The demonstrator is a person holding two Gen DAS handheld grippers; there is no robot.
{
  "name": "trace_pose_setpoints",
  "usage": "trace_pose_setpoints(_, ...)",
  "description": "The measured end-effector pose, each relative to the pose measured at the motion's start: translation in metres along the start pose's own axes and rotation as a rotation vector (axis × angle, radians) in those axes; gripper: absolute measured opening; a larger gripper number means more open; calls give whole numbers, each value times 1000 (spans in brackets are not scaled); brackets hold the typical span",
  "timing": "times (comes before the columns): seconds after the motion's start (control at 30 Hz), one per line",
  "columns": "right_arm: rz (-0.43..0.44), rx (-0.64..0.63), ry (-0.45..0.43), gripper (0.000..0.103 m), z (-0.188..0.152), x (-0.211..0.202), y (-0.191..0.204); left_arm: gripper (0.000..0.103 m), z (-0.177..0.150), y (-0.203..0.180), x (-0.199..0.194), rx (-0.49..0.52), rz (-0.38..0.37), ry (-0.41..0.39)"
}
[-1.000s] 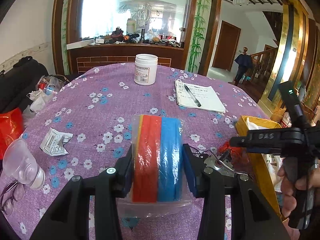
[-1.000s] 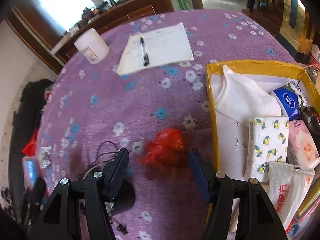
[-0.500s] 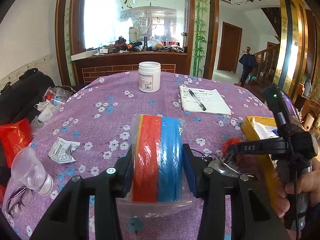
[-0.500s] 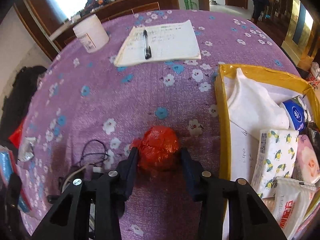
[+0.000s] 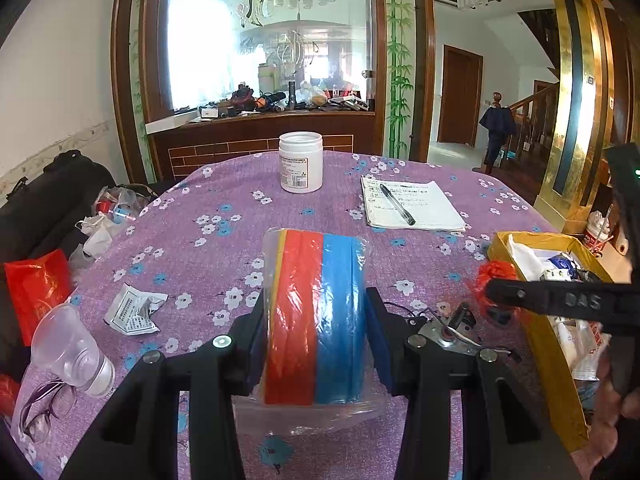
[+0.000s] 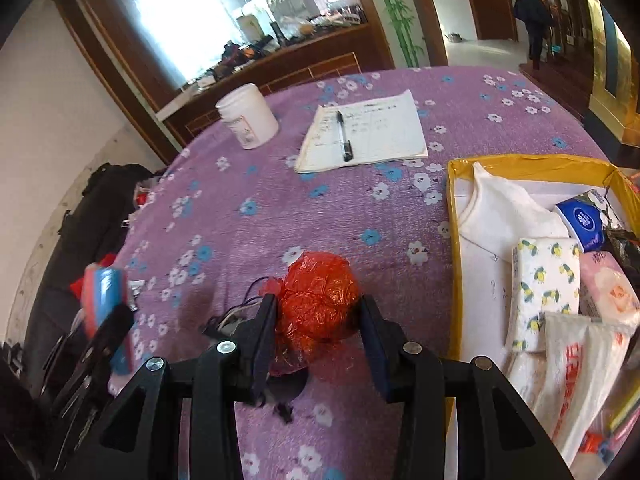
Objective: Organize soft objects
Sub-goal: 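Grasp the red plastic bag with the right tool, then carry the sponge pack and red bag over the tray with both tools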
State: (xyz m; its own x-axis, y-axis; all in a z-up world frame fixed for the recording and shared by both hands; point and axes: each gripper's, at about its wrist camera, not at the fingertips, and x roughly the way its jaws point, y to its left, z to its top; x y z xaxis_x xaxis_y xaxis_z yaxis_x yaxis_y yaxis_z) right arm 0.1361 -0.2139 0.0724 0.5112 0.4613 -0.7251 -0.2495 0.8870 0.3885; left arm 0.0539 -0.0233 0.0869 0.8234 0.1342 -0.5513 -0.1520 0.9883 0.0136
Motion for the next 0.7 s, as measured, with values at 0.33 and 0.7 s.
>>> trace_pose_setpoints(0.33, 92, -50, -73, 44, -57, -51, 7, 43, -1, -5, -6, 22, 10, -31)
trace_pose_setpoints(0.7, 134, -71, -76, 44, -123, -87, -10, 43, -5, -16, -17, 55, -40, -54)
